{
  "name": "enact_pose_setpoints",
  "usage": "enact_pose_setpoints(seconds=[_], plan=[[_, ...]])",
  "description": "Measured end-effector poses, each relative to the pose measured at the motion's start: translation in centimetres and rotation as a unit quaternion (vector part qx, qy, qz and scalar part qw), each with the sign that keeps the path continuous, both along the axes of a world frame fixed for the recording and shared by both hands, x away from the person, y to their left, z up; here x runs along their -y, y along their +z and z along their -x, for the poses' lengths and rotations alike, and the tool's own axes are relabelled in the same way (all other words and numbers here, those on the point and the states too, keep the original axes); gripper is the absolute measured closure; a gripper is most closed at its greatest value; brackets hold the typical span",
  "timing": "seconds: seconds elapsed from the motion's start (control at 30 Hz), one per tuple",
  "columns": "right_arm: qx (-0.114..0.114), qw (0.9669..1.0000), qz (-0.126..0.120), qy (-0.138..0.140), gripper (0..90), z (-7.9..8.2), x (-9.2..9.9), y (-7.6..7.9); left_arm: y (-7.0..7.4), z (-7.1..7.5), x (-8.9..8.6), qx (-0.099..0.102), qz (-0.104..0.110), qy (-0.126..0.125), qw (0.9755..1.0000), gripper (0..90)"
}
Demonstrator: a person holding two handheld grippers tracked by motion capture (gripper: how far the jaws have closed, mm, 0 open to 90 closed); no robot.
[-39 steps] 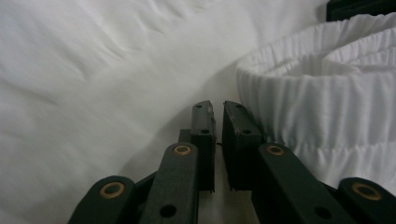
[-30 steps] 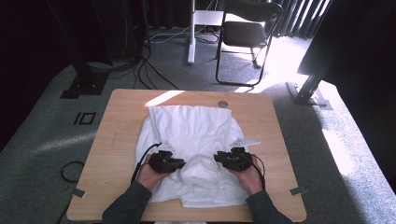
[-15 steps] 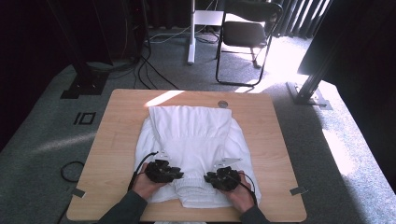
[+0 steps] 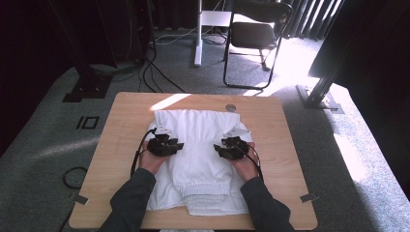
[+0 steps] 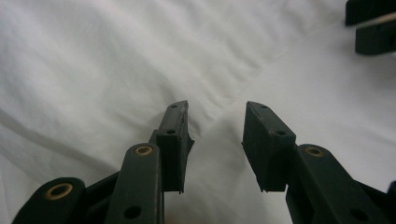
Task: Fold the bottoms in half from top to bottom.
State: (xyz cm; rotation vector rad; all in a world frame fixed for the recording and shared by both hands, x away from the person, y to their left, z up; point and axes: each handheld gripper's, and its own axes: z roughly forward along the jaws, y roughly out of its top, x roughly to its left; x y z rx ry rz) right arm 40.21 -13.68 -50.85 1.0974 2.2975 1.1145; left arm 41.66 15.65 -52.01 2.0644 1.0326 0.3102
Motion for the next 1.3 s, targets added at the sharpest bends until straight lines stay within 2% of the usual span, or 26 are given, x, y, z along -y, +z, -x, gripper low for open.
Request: enact_pose_setpoints(seconds=[0.07, 0.13, 0.23, 0.3, 0.4, 0.5, 1.0, 1.03, 1.07, 1.1, 1.17, 1.2, 1.27, 1.3], plan=[[-0.012, 0.9997, 0.011, -0.018, 54.3, -1.6, -0.2, -0.9, -0.9, -0.4, 0.1, -0.012, -0.008, 0.003, 0.9999, 61.9], [-0.023, 0.9993, 0.015, -0.026, 53.6, -2.3, -0.3, -1.7, -1.5, -0.6, 0.2, -0.018, -0.016, 0.001, 0.9997, 61.9], [-0.045, 0.9984, 0.024, -0.027, 52.1, -2.7, -0.3, -3.2, -1.9, -0.6, 0.4, -0.021, -0.027, -0.001, 0.9994, 61.6], [-0.048, 0.9982, 0.023, -0.027, 52.3, -2.4, -0.3, -3.8, -2.0, -0.5, 0.4, -0.023, -0.030, -0.002, 0.9993, 61.6], [-0.042, 0.9987, 0.007, -0.028, 52.3, -1.8, 0.1, -4.3, -2.2, -0.1, 0.3, -0.028, -0.023, -0.006, 0.9993, 61.5], [-0.040, 0.9989, 0.001, -0.025, 52.3, -0.9, 0.4, -4.5, -2.3, 0.8, 0.2, -0.025, -0.021, -0.015, 0.9993, 61.5], [-0.031, 0.9995, 0.005, -0.003, 52.4, 5.2, 1.5, -4.8, -2.2, 7.5, 0.9, -0.026, -0.032, -0.056, 0.9976, 59.3], [-0.029, 0.9996, 0.006, 0.001, 52.4, 5.6, 1.5, -4.8, -2.0, 7.8, 0.9, -0.014, -0.035, -0.051, 0.9980, 59.4], [-0.028, 0.9996, 0.007, 0.002, 52.4, 5.8, 1.6, -4.9, -1.3, 8.0, 0.6, 0.014, -0.032, -0.030, 0.9989, 59.8], [-0.028, 0.9996, 0.005, 0.003, 52.4, 5.9, 1.6, -4.9, -0.8, 7.9, 0.3, 0.028, -0.024, -0.013, 0.9992, 58.0], [-0.027, 0.9996, 0.002, 0.003, 52.4, 5.9, 1.7, -4.9, 0.7, 6.9, -0.7, 0.055, -0.014, 0.028, 0.9980, 51.0], [-0.029, 0.9996, 0.000, 0.002, 52.3, 5.9, 1.7, -4.9, 1.6, 5.8, -1.4, 0.057, -0.006, 0.050, 0.9971, 47.4], [-0.029, 0.9996, 0.000, 0.002, 52.4, 5.9, 1.7, -4.9, 2.5, 3.9, -2.5, 0.065, 0.002, 0.080, 0.9947, 45.0], [-0.028, 0.9996, -0.001, 0.001, 52.3, 5.9, 1.7, -4.9, 2.7, 2.7, -3.1, 0.061, 0.005, 0.097, 0.9934, 42.9]])
